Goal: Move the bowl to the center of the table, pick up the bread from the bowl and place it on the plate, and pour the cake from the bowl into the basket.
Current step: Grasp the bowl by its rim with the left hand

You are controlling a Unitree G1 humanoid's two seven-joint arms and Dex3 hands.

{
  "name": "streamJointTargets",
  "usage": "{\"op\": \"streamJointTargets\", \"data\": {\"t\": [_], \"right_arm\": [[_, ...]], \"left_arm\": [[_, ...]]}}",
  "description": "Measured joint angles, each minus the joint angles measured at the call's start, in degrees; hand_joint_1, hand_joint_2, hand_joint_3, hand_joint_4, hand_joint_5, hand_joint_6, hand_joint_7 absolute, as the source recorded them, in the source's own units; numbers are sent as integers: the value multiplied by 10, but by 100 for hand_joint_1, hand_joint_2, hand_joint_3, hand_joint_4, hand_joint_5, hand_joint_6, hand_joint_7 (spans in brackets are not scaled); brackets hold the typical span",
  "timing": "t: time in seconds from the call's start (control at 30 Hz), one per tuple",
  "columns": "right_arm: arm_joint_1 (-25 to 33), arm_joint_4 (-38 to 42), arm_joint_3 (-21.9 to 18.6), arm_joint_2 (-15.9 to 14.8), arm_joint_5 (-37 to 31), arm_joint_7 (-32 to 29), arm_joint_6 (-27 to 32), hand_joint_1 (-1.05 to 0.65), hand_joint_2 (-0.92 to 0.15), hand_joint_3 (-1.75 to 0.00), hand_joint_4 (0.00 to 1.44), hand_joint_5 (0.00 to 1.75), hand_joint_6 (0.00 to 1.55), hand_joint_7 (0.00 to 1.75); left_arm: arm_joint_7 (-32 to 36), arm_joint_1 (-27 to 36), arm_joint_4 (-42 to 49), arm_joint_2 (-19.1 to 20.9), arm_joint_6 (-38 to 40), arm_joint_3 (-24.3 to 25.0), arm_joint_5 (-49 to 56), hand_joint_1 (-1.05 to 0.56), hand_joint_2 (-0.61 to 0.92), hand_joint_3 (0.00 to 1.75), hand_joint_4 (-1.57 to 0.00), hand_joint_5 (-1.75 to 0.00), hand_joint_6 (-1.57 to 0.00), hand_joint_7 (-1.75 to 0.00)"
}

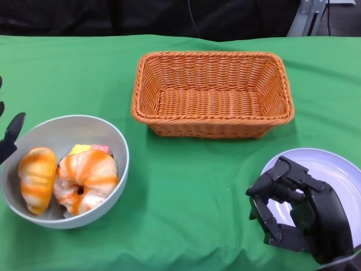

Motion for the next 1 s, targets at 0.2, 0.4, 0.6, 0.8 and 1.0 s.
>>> {"op": "streamJointTargets", "data": {"t": [0.2, 0.4, 0.6, 0.8, 1.0], "right_arm": [[0, 0, 0, 0, 0, -1, 0, -12, -54, -100, 69, 165, 61, 136], [1, -3, 1, 0, 3, 3, 10, -12, -54, -98, 69, 165, 62, 133], [1, -7, 0, 1, 3, 0, 13, -13, -54, -98, 69, 165, 63, 133], [1, -8, 0, 1, 2, 0, 13, -13, -55, -98, 69, 166, 62, 135], [1, -10, 0, 1, 2, 0, 16, -12, -55, -97, 69, 165, 62, 135]], "left_arm": [[2, -1, 3, 23, 43, -46, 49, -68, 92, 58, -37, -1, -41, 0], [-6, -3, 2, 26, 87, -56, 52, -65, 92, 54, -37, -1, -40, 0], [-39, -6, -8, 27, 141, -71, 51, -64, 92, 55, -35, 0, -36, 0], [-66, -8, -22, 35, 178, -88, 55, -64, 92, 58, -33, 0, -33, 0], [-117, -20, -23, 51, 217, -110, 65, -63, 92, 61, -31, 0, -29, 0]]}}
